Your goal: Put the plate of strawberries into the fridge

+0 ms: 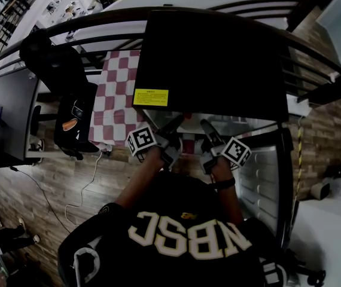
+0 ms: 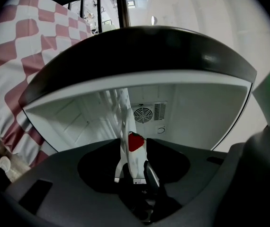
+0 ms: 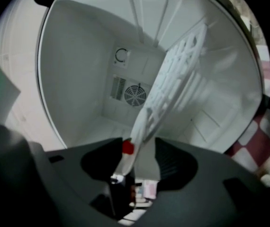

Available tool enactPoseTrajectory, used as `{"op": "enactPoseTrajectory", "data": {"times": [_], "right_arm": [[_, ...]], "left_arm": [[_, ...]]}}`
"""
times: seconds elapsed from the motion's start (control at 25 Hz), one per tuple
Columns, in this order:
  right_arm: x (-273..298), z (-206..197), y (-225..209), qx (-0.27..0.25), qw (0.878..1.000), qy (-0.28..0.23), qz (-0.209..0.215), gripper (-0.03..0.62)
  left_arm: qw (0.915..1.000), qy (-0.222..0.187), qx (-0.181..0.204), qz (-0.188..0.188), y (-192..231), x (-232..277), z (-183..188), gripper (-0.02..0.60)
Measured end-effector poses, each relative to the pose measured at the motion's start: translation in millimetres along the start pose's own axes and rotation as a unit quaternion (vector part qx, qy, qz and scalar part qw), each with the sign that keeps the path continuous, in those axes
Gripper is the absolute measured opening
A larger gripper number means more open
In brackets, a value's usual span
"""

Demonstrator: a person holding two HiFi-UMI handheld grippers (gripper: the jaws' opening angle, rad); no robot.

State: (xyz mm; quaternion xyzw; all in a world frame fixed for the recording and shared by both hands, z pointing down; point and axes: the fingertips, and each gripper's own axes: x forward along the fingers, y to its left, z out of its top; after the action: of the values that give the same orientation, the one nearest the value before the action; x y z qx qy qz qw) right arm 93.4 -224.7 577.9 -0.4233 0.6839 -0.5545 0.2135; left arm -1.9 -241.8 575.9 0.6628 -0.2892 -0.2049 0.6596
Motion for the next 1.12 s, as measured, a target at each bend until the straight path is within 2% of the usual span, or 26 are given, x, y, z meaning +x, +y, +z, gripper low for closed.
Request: {"op": "enactPoseTrajectory", "data": {"times": [0.12,0.36,0.52,0.76,0.88,1.0,1.08,1.12], "right_arm": [[-4.1,2.4,-1.0,-0.01,1.0,-0.006,-0.009,0.218],[-11.9,-0.5,-2.5,-0.035,0.999,-0.006,-0.017,0.219],[-17.2,-4.9,0.5,-0.034,0.999,-0.006,-0.015,0.219],[-27.3,-12.9,5.8,-0.102,0.995,0.007,-0.019,0.218],[-34.9,-16.8,6.4,-0.157,0.987,0.012,-0.033,0.218],[-42.9,-18.5,3.0,-0.225,0.973,0.016,-0.054,0.218],[-47.9,-19.0,5.8,-0.278,0.958,0.017,-0.068,0.218],[-49.8,-19.2,8.1,-0.306,0.949,0.017,-0.076,0.218]], "left_arm": [[0.9998,-0.006,0.021,0.004,0.3,-1.8,2.8,0.17],[0.9995,-0.01,0.028,0.006,-0.6,-9.9,-3.1,0.17],[0.9986,-0.011,0.049,0.014,-1.0,-17.7,-7.6,0.17],[0.9948,-0.016,0.097,0.025,-5.0,-32.5,-17.1,0.17],[0.9905,-0.013,0.133,0.032,-6.7,-39.6,-24.5,0.169],[0.9823,-0.014,0.183,0.039,-9.8,-45.5,-29.1,0.169],[0.9724,-0.012,0.229,0.045,-13.6,-48.4,-32.1,0.17],[0.9647,-0.01,0.258,0.051,-14.9,-49.7,-33.3,0.169]]}}
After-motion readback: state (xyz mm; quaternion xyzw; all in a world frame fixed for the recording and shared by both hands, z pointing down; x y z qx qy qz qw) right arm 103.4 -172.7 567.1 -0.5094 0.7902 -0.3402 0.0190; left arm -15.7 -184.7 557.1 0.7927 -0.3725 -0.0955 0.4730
